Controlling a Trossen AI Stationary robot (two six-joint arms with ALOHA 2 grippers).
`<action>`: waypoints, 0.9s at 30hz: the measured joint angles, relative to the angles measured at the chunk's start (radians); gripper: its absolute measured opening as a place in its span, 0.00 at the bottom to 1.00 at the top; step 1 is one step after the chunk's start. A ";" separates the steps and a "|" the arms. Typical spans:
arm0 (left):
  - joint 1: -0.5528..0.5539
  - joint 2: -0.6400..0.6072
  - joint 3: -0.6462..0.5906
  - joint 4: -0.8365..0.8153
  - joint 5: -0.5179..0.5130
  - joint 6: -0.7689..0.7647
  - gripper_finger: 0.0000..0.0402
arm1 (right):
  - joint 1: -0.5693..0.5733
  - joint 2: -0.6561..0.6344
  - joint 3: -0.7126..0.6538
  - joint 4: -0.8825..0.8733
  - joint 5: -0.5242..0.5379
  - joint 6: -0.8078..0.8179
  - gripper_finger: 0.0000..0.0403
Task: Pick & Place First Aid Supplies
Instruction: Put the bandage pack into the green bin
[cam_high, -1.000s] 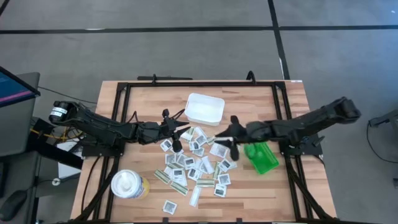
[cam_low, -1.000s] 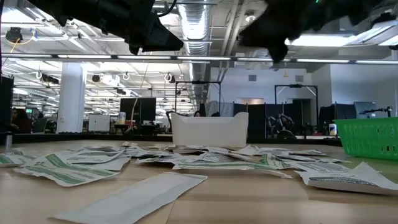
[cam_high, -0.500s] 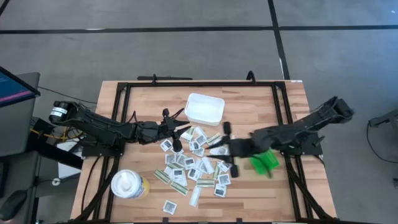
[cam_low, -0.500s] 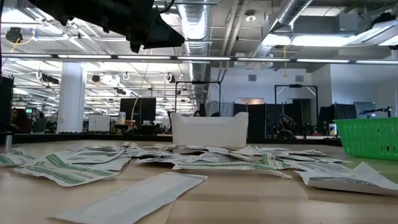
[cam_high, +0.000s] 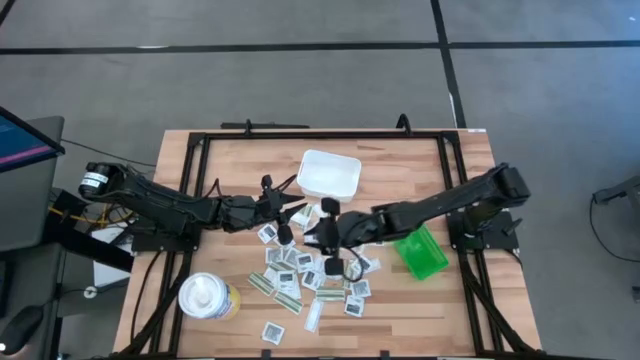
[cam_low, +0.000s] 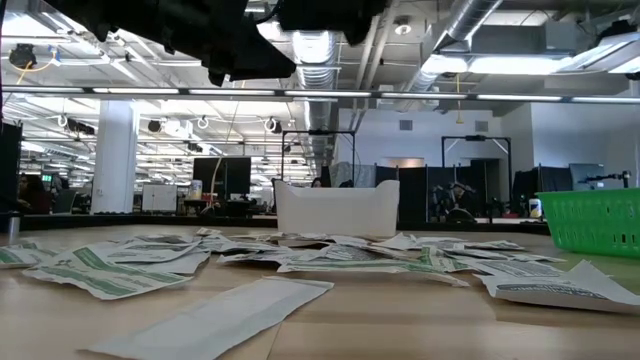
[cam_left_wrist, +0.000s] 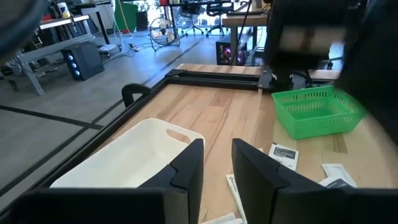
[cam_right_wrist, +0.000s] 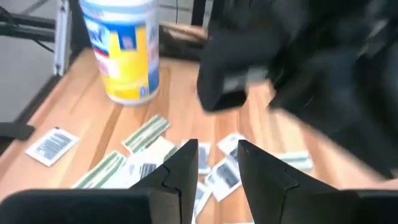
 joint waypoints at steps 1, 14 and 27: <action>0.000 0.000 0.000 0.000 0.000 0.000 0.21 | -0.001 0.019 -0.015 0.022 0.000 0.016 0.27; 0.000 0.000 0.000 -0.003 0.000 0.000 0.21 | -0.095 0.058 -0.287 0.608 -0.074 0.112 0.26; 0.000 0.000 0.000 -0.007 0.000 0.000 0.21 | -0.138 -0.223 -0.650 0.831 -0.005 0.040 0.26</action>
